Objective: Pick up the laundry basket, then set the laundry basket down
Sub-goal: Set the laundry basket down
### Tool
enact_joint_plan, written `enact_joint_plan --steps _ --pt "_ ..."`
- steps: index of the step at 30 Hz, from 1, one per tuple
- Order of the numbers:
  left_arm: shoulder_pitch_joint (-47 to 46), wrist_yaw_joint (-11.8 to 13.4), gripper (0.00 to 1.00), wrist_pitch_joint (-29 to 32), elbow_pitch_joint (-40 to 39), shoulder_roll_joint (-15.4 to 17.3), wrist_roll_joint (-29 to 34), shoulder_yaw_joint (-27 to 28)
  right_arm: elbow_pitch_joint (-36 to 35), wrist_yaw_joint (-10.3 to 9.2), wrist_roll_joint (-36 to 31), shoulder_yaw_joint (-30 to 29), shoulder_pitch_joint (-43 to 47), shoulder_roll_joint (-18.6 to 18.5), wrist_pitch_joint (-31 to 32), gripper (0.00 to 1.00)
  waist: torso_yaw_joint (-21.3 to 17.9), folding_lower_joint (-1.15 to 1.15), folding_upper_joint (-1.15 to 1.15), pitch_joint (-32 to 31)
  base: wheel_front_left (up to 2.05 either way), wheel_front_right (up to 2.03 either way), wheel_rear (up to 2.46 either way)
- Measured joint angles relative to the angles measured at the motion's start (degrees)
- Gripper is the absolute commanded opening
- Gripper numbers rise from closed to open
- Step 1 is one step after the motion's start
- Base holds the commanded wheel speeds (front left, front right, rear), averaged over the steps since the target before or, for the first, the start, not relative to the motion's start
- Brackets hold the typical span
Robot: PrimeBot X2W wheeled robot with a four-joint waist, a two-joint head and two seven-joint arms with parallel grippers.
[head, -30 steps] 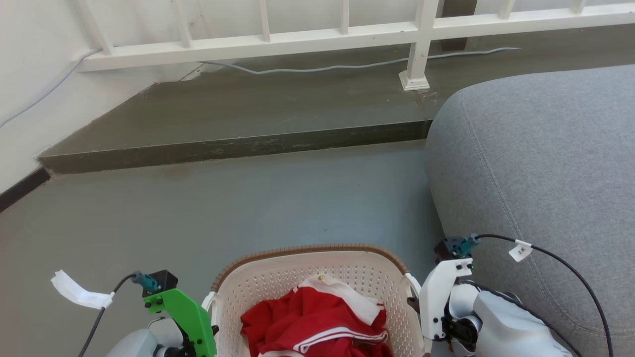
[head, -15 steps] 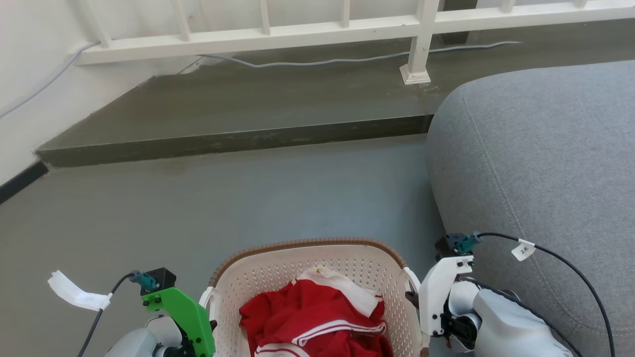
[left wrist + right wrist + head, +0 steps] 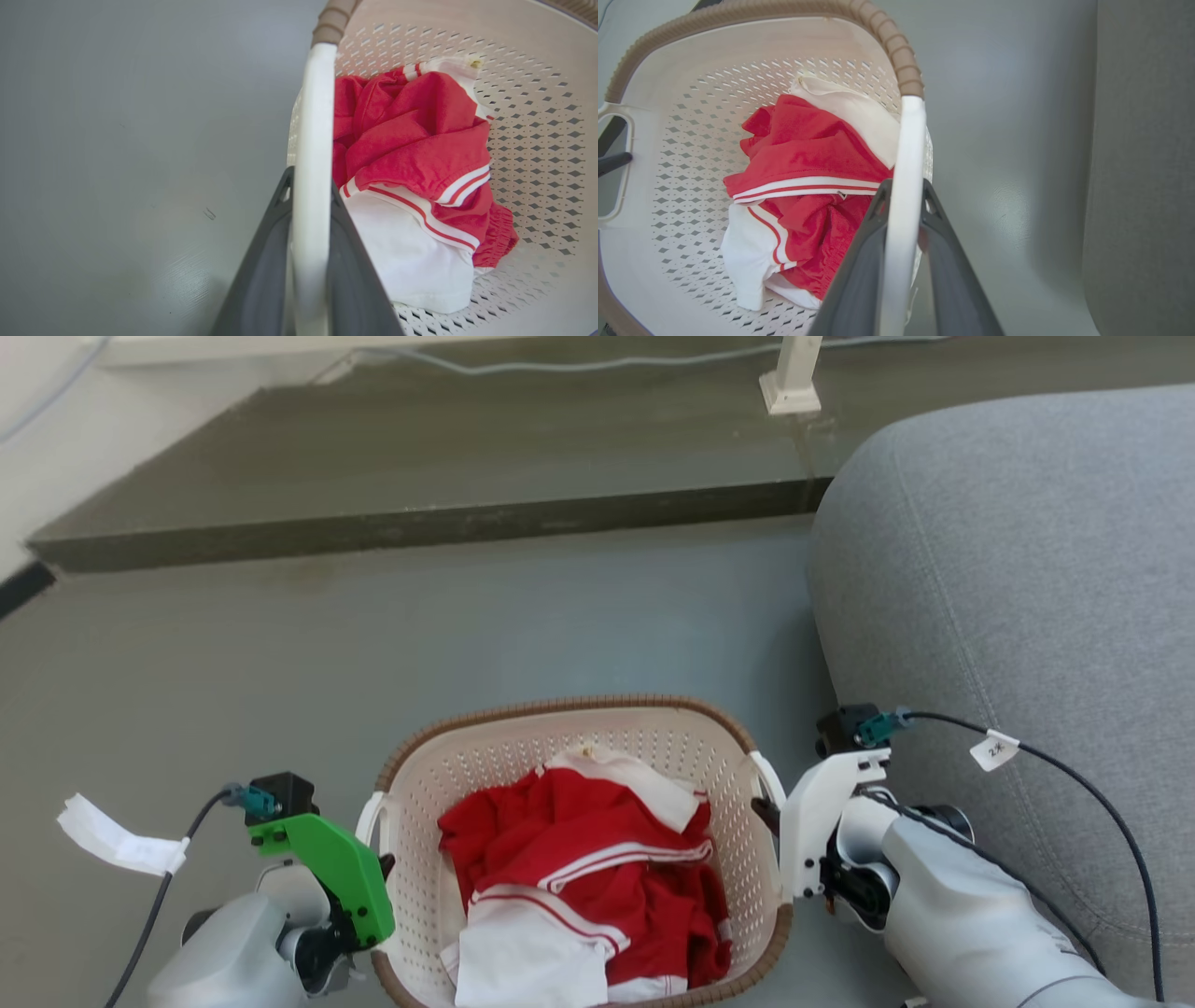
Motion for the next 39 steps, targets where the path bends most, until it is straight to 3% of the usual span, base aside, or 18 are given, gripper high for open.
enact_joint_plan --steps 39 --pt "-18.88 -0.05 0.00 -15.79 -1.34 -0.70 7.28 -1.02 -1.91 -3.02 -4.02 -0.13 -16.13 -3.76 -14.13 0.00 2.86 0.01 0.00 30.87 0.00 0.00 0.00"
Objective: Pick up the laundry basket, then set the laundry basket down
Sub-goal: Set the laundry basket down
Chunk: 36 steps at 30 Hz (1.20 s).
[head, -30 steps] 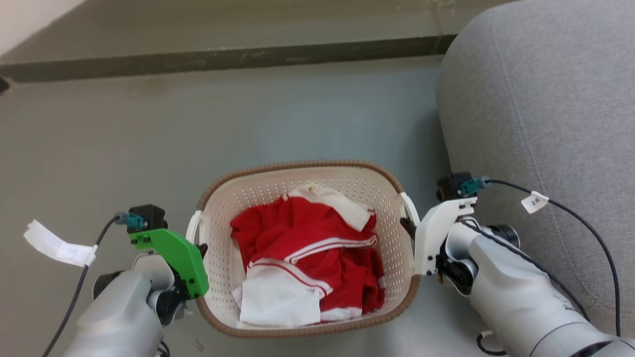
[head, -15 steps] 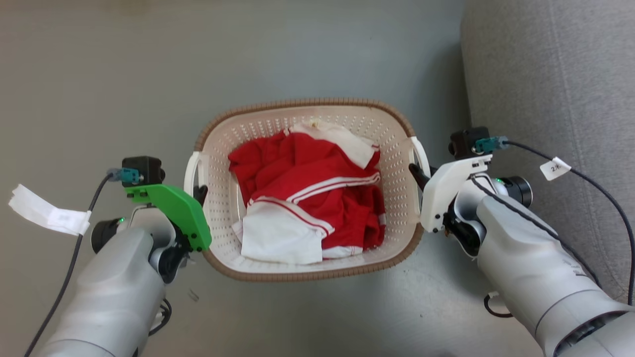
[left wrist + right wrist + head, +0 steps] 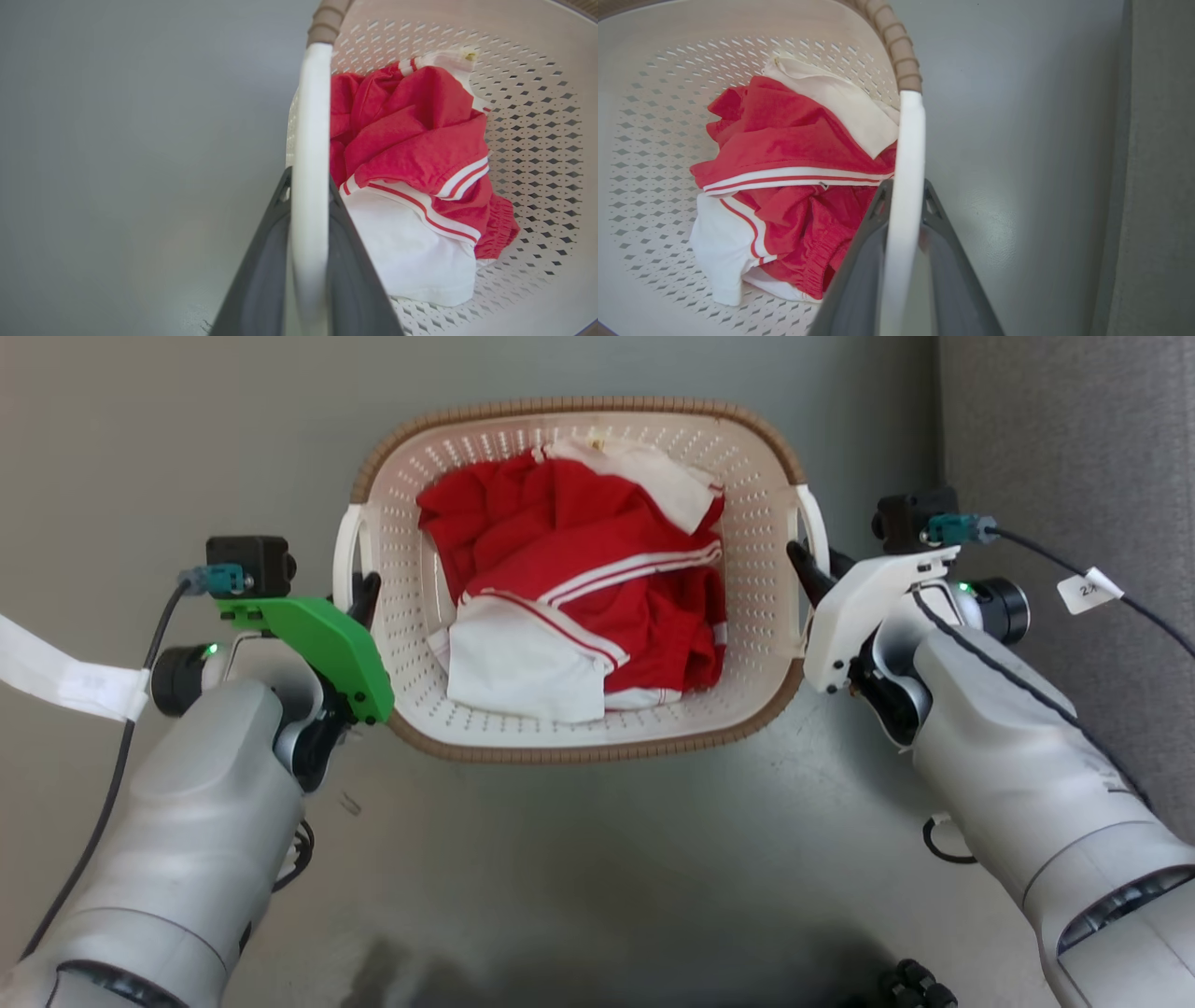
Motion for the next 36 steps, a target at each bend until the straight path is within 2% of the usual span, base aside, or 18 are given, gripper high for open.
enact_joint_plan --steps 17,36 --pt "-4.74 0.01 0.00 -5.10 -0.08 -0.48 2.03 -0.60 0.49 -0.59 -0.70 -0.11 -5.33 -1.16 -3.50 0.00 1.19 0.00 0.00 11.71 0.00 0.00 0.00" --pt "-4.75 0.09 0.00 -4.16 0.42 -1.60 0.71 -2.54 3.24 -0.56 -0.66 -0.44 -6.21 -1.18 -4.24 0.00 1.55 -0.01 0.00 14.49 0.00 0.00 0.00"
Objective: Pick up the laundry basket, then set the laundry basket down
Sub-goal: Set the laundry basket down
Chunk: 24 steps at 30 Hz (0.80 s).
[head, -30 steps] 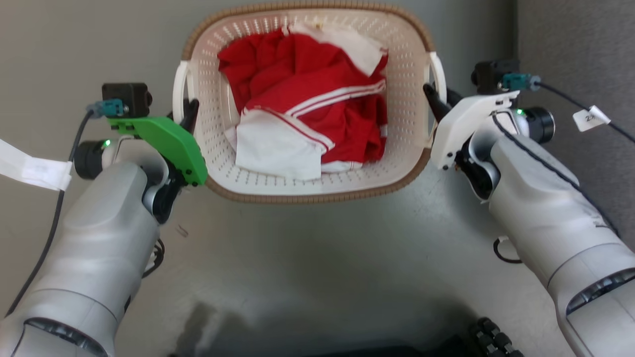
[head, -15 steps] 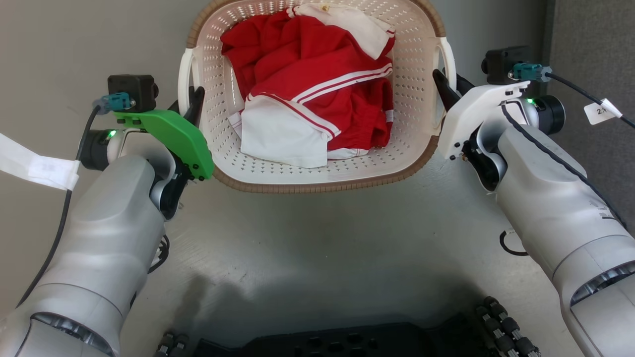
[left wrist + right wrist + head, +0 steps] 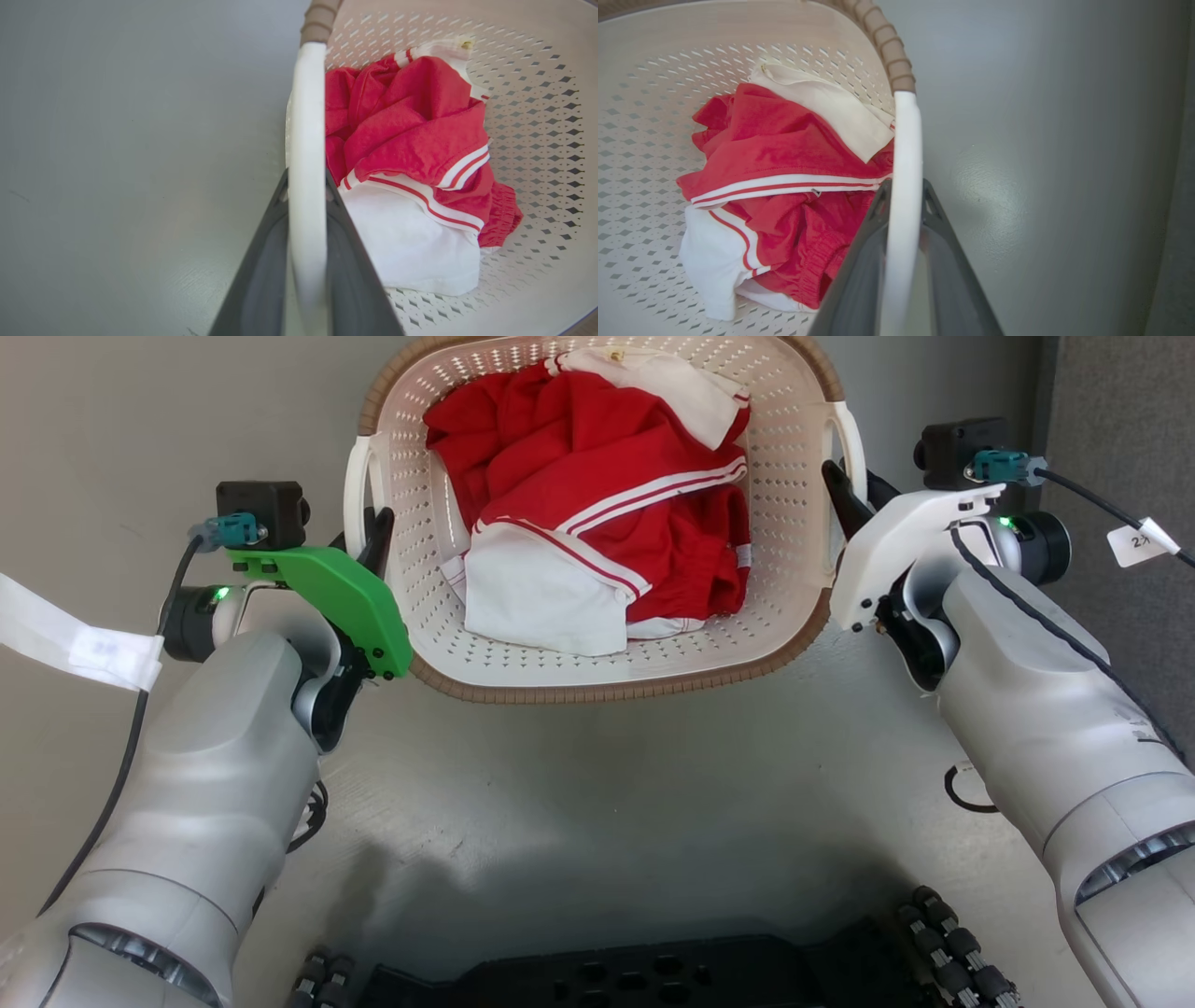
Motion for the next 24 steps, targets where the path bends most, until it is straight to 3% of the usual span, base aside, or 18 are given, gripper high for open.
enact_joint_plan --steps 12,13,14,15,24 --pt "-0.62 0.00 0.00 1.47 -0.01 0.09 -1.49 -0.62 0.82 0.35 0.09 0.01 -0.86 0.26 -0.27 0.00 0.31 0.00 0.00 0.71 0.00 0.00 0.00" --pt "-0.63 0.00 0.11 1.56 0.00 0.09 -1.63 -0.76 0.83 0.56 0.09 0.08 -0.88 0.25 -0.36 0.00 0.33 0.00 0.00 0.70 0.00 0.00 0.00" --pt "-0.65 0.00 0.47 2.13 0.02 0.09 -1.78 -1.07 0.83 0.68 0.08 0.18 -0.89 0.22 -0.67 0.31 0.36 0.00 0.00 0.68 0.00 0.00 0.00" --pt "-0.65 -0.01 1.00 2.43 0.13 0.14 -1.80 -1.38 0.90 0.65 0.08 0.16 -0.92 0.15 -0.78 0.98 0.38 0.00 0.00 0.66 0.00 0.00 0.00" --pt "-0.73 -0.01 1.00 1.69 0.57 1.35 -1.83 -1.88 1.44 1.15 0.07 0.41 -0.93 -1.35 -1.37 1.00 0.59 0.00 0.00 0.29 0.00 0.00 0.00"
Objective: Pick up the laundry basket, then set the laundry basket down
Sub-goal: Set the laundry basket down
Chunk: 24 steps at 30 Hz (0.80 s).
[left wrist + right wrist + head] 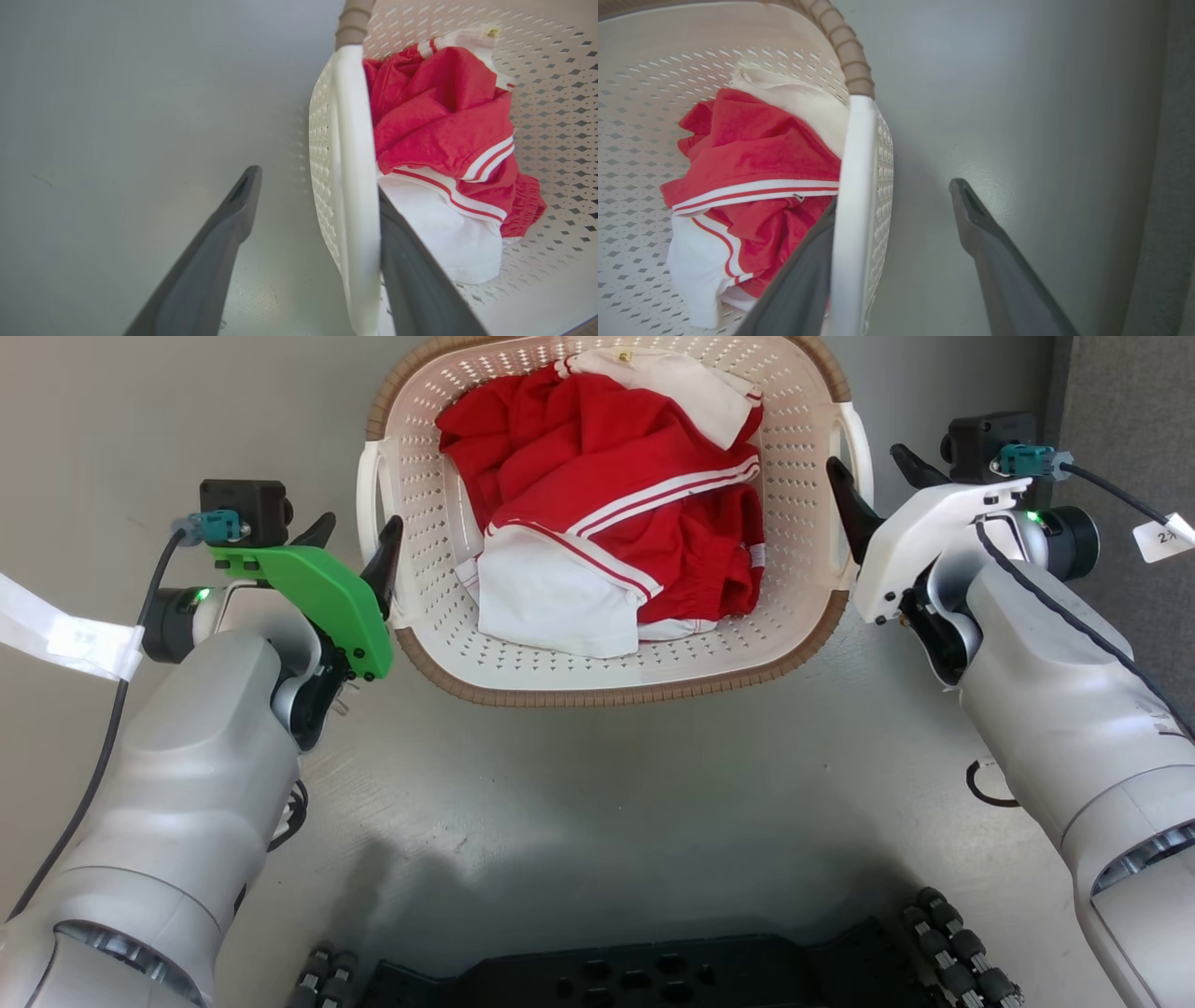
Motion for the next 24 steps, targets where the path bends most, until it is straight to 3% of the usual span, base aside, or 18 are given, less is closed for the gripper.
enact_joint_plan --steps 15,24 --pt "0.03 0.01 1.00 -0.30 0.08 0.05 -1.67 -0.37 0.31 0.51 0.67 -0.47 0.41 0.08 -1.44 1.00 0.06 0.00 0.00 -3.39 0.00 0.00 0.00" --pt "0.20 0.01 1.00 -4.00 -0.73 1.00 -0.91 -2.03 -1.19 0.69 1.14 -0.80 1.16 0.10 -2.02 1.00 -0.14 0.00 0.00 -7.15 0.00 0.00 0.00"
